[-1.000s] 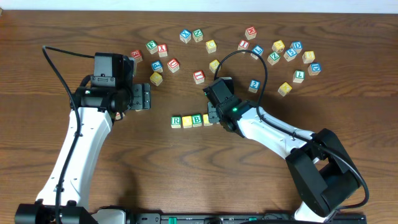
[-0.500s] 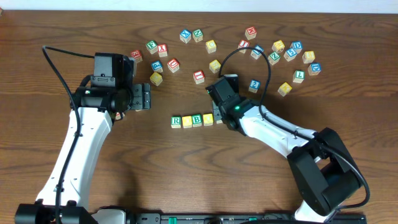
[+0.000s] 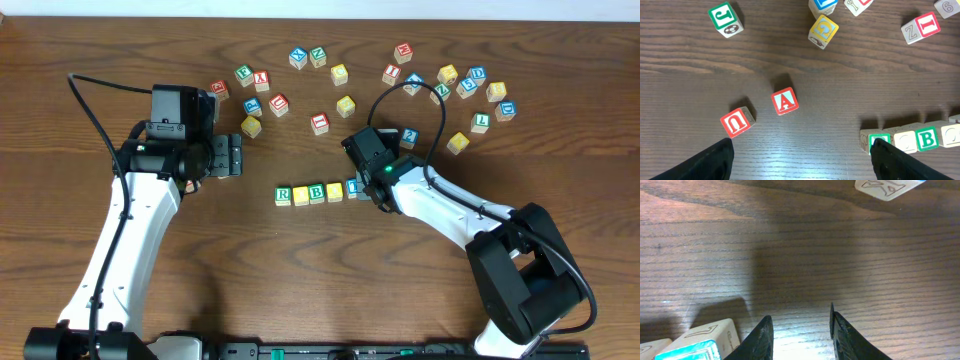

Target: Spell out ROBOT

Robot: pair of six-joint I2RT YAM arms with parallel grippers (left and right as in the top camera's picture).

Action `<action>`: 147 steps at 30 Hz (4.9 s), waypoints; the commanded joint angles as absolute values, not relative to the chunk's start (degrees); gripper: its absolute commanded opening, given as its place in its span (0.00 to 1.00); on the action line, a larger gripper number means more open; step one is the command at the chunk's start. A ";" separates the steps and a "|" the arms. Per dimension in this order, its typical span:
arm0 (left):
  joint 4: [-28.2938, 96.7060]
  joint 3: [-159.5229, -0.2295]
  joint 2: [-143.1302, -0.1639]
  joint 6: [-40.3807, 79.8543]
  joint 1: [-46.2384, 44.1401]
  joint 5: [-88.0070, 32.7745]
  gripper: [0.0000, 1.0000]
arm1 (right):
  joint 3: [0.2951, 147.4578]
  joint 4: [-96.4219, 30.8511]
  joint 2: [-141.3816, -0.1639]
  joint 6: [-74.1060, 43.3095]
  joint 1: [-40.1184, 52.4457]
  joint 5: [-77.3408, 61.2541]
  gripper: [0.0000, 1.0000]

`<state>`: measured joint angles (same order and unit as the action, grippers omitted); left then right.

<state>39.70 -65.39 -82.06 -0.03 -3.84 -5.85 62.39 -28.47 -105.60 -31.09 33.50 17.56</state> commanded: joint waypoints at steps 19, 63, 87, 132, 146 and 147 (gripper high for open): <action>39.86 -64.82 -81.45 -0.19 -3.55 -5.37 0.86 | 62.06 -28.49 -106.26 -32.77 34.04 9.37 0.32; 39.86 -64.82 -81.45 -0.19 -3.55 -5.37 0.86 | 62.06 -25.87 -106.26 -32.51 35.86 6.44 0.31; 39.86 -64.82 -81.45 -0.19 -3.55 -5.37 0.86 | 62.06 -25.78 -106.26 -32.53 36.42 7.20 0.31; 38.57 -64.03 -81.60 0.60 -3.55 -7.14 0.86 | 62.06 -28.95 -106.26 -35.35 32.21 15.94 0.32; 38.24 -58.19 -87.81 1.80 -3.55 -13.13 0.86 | 62.06 -28.32 -106.26 -35.35 32.21 15.92 0.33; 38.22 -58.19 -88.20 1.80 -3.55 -13.54 0.86 | 62.06 -28.27 -106.26 -35.35 32.21 15.90 0.33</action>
